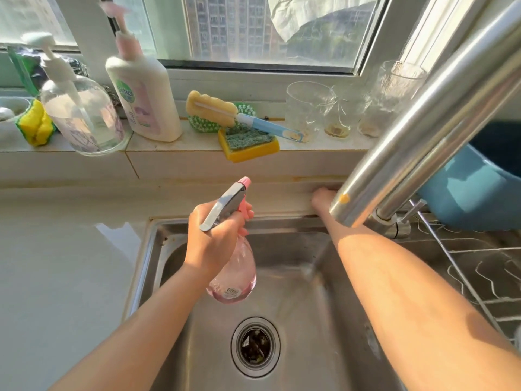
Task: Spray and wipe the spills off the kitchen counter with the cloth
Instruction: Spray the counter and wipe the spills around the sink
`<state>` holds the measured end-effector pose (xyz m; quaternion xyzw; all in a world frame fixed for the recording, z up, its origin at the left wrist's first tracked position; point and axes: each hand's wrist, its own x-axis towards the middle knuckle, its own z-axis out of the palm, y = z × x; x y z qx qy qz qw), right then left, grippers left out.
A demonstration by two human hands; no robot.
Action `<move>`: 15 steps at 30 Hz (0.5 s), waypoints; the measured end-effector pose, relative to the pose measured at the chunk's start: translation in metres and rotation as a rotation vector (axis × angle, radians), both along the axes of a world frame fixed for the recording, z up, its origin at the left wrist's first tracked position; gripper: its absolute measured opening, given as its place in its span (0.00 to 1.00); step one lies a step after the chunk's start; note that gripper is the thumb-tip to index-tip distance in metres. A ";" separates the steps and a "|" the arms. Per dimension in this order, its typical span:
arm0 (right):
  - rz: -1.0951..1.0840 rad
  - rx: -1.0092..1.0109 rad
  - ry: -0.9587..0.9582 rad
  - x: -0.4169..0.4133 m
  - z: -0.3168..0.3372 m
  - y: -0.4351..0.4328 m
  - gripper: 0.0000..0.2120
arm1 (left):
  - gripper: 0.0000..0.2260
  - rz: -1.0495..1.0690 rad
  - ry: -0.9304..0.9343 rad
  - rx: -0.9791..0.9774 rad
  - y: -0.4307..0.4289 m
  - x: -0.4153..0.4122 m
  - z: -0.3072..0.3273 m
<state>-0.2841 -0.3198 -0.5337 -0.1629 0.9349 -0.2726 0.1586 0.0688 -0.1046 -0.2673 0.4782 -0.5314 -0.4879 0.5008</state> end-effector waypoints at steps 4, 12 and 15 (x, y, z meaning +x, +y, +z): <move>0.064 -0.097 0.040 0.081 0.144 0.103 0.39 | 0.09 -0.008 0.016 -0.005 -0.011 0.006 0.005; 0.183 -0.265 0.225 0.118 0.160 0.144 0.27 | 0.08 -0.045 0.017 -0.038 -0.013 0.017 0.015; 0.303 -0.282 0.262 0.167 0.168 0.173 0.41 | 0.09 -0.028 0.030 -0.037 -0.013 0.020 0.011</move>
